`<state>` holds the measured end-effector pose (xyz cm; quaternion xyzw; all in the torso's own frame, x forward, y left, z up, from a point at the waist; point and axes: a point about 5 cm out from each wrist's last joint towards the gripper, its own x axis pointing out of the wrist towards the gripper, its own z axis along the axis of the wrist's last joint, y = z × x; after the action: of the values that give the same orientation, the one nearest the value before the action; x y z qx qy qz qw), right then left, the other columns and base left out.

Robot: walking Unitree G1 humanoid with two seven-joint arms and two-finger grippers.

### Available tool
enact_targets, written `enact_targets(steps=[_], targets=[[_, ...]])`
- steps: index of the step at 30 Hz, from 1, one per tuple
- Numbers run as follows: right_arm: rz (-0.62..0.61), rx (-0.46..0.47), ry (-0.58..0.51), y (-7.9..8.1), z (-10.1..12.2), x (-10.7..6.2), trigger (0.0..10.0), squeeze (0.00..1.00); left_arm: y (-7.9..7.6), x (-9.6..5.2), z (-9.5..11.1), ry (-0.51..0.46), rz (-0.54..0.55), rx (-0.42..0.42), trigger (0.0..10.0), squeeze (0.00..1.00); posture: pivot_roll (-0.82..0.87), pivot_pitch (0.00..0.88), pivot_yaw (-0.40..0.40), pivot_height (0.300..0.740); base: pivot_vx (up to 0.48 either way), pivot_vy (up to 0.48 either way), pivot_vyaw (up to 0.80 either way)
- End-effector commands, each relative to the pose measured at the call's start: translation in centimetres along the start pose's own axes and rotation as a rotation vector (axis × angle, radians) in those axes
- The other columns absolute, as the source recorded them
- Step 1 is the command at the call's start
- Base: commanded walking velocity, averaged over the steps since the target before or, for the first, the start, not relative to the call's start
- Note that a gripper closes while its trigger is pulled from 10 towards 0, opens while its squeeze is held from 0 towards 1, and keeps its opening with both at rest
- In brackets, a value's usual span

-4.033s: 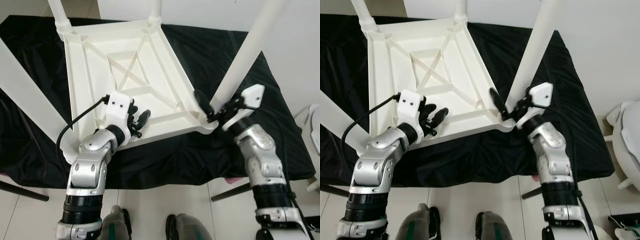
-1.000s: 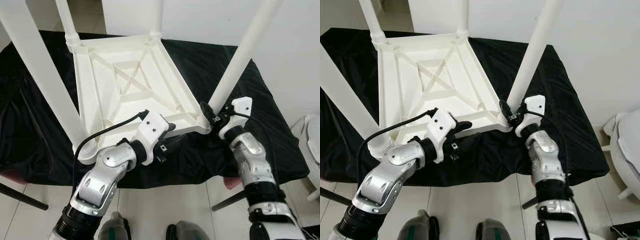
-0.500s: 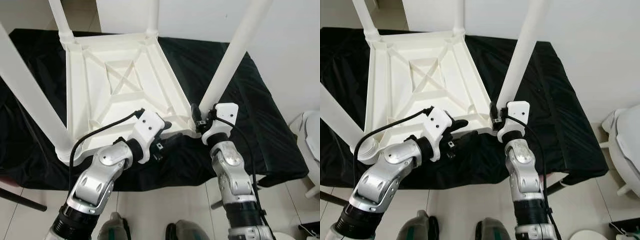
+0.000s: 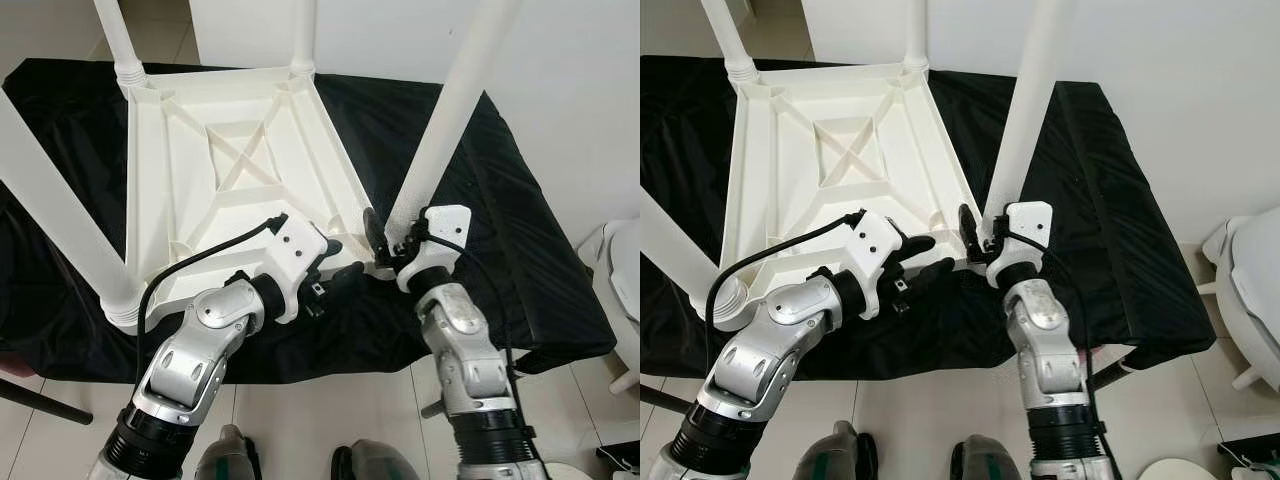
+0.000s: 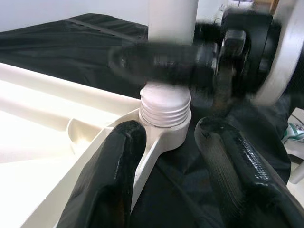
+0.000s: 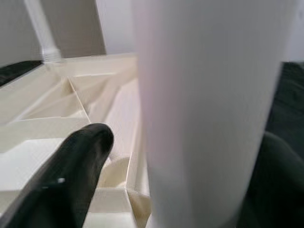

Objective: Building children table

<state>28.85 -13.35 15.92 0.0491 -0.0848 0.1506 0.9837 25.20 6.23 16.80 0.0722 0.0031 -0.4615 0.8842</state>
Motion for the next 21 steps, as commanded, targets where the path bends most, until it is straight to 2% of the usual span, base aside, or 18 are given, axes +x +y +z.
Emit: enact_targets(steps=[1,4,5,14,16,19,21], targets=[[0.053,0.013,0.006,-0.5,0.1,0.1,10.0,1.0,0.1,0.3,0.0,-0.001,0.003,0.005,10.0,0.0,-0.13,0.045,-0.039,0.74,0.0,0.0,0.0],[0.096,-0.006,0.014,-0.6,0.2,0.2,10.0,1.0,0.0,0.3,0.0,-0.001,0.001,0.007,10.0,0.0,-0.13,0.044,-0.041,0.74,0.0,0.0,0.0],[0.169,-0.04,0.041,-1.3,0.1,0.3,10.0,0.0,-0.2,0.4,0.0,-0.001,-0.006,0.009,10.0,0.0,-0.13,0.037,-0.037,0.74,0.0,0.0,0.0],[0.326,-0.099,0.104,-3.2,-1.1,0.7,10.0,0.0,-0.3,0.5,-0.1,-0.001,-0.019,0.008,10.0,0.0,-0.12,0.015,-0.028,0.74,0.0,0.0,0.0],[0.326,-0.099,0.104,-3.2,-1.1,0.7,10.0,0.0,-0.3,0.5,-0.1,-0.001,-0.019,0.008,10.0,0.0,-0.12,0.015,-0.028,0.74,0.0,0.0,0.0],[0.423,-0.11,0.127,-3.6,-1.5,1.1,10.0,0.0,-0.3,0.6,0.0,-0.001,-0.023,0.012,10.0,0.0,-0.12,0.006,-0.024,0.74,0.0,0.0,0.0],[0.423,-0.11,0.127,-3.6,-1.5,1.1,10.0,0.0,-0.3,0.6,0.0,-0.001,-0.023,0.012,10.0,0.0,-0.12,0.006,-0.024,0.74,0.0,0.0,0.0]])
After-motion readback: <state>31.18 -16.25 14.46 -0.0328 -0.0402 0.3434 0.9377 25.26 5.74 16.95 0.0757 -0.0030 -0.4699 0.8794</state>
